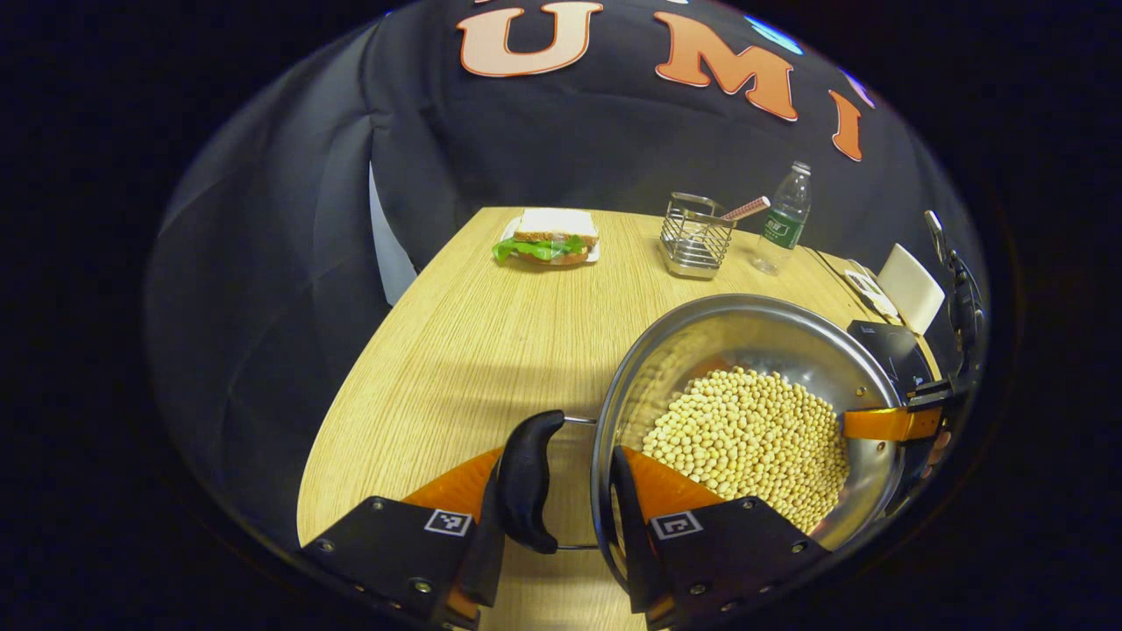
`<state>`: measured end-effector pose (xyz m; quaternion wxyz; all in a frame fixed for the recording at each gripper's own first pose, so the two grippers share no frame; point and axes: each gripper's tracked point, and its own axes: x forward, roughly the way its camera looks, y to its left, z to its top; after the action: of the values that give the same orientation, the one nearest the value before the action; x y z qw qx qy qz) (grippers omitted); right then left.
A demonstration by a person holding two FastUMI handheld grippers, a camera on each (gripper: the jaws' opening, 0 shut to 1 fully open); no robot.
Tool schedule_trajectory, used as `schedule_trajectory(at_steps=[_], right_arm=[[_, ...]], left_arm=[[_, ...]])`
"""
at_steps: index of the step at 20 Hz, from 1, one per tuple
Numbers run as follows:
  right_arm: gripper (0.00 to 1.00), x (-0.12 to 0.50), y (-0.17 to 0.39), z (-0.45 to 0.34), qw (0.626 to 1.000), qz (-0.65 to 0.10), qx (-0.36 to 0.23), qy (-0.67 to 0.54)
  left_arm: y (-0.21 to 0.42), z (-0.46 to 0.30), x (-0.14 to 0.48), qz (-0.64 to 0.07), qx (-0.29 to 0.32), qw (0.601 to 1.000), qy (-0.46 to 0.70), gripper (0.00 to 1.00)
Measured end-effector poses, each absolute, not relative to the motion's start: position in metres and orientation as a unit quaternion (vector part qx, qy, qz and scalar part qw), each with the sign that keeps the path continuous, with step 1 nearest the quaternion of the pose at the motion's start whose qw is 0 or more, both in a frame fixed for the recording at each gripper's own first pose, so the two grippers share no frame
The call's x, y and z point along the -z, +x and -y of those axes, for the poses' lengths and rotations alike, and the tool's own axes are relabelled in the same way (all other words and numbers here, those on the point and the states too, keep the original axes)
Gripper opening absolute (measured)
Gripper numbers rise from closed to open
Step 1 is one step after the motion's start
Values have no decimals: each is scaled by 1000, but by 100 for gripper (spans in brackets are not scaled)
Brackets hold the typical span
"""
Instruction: First push the handle of the pot to place it horizontally, then grasp the pot with both hands and set it on the induction cooktop.
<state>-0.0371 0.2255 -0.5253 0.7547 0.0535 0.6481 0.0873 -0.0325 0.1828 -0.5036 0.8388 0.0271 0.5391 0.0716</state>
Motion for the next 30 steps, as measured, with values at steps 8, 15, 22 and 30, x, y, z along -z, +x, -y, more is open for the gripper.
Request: schedule_trajectory(at_steps=[8,15,22,30], right_arm=[[55,521,-30,-220,767,-633,-92,48],[54,506,-20,-200,787,-607,-85,67],[54,482,-15,-184,808,-582,-70,66],[54,448,-19,-162,823,-564,-27,64]], left_arm=[[-32,-182,495,-527,-91,845,21,55],[-25,-183,445,-489,-73,868,51,55],[-29,-184,417,-471,-49,879,49,54],[-20,-184,419,-459,1,887,53,54]])
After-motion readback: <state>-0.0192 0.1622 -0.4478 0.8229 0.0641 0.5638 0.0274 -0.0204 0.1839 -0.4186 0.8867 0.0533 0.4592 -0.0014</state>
